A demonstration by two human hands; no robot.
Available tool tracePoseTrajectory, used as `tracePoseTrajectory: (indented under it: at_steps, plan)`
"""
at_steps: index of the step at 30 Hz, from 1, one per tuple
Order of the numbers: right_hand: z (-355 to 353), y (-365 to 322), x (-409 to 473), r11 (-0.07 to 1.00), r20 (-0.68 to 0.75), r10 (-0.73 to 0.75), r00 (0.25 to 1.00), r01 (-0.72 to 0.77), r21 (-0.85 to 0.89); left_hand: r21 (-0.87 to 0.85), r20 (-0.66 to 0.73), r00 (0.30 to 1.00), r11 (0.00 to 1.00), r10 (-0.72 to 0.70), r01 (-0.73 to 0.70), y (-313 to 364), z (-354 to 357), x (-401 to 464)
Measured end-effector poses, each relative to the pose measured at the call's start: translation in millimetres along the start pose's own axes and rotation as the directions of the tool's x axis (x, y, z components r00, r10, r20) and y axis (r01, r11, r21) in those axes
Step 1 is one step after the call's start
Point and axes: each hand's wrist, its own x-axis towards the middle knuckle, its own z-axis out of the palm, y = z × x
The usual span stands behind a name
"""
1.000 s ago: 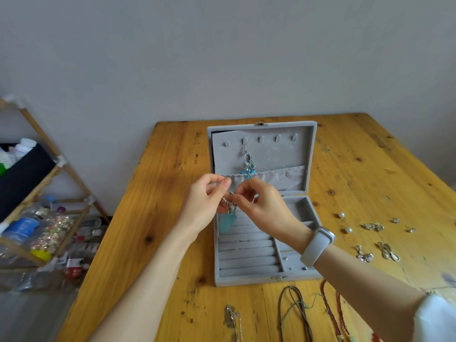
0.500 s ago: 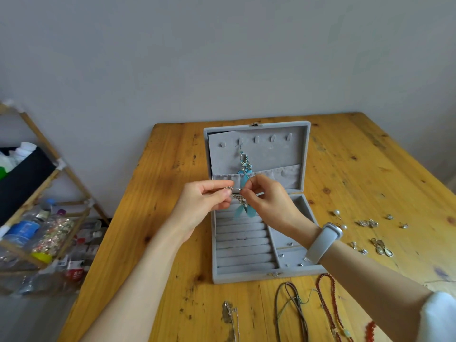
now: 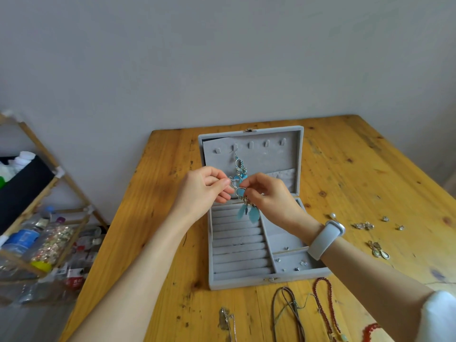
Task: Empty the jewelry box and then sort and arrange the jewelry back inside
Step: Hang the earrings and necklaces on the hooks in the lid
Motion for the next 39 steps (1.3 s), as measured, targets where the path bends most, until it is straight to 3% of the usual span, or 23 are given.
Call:
tracePoseTrajectory:
  at_steps: [5,15,21,23,25,28,31,39]
  plan:
    - [1,-4,0,0.990,0.038,0.017,0.999,-0.022,0.139,0.008,0.041,0.999,1.000,-0.029,0.029,8,4,0]
    - [-11,-18,11,0.985,-0.053,-0.094,0.994,0.100,0.138,0.048,0.099,0.995,0.999,-0.022,0.017,23,5,4]
    - [-23,-26,21,0.991,-0.010,-0.132,0.991,0.131,-0.016,0.022,0.045,0.998,0.999,0.040,-0.041,28,9,13]
    - [-29,-30,26,0.992,-0.039,-0.121,0.992,0.119,-0.038,0.117,-0.034,0.992,0.986,0.124,-0.119,21,13,17]
    - [-35,-34,30,0.996,-0.084,-0.094,0.992,0.094,-0.006,0.339,-0.061,0.978,0.926,0.199,-0.167,9,18,17]
    - [-44,-40,35,0.997,-0.109,-0.030,0.994,0.038,0.069,0.668,0.026,0.959,0.709,0.283,-0.227,-18,29,12]
    - [-49,-45,39,0.982,-0.087,0.036,0.996,-0.019,0.189,0.815,0.068,0.941,0.526,0.330,-0.243,-31,35,6]
    - [-44,-44,44,0.940,-0.013,0.169,0.986,-0.157,0.303,0.749,0.041,0.936,0.610,0.350,-0.260,-34,32,9]
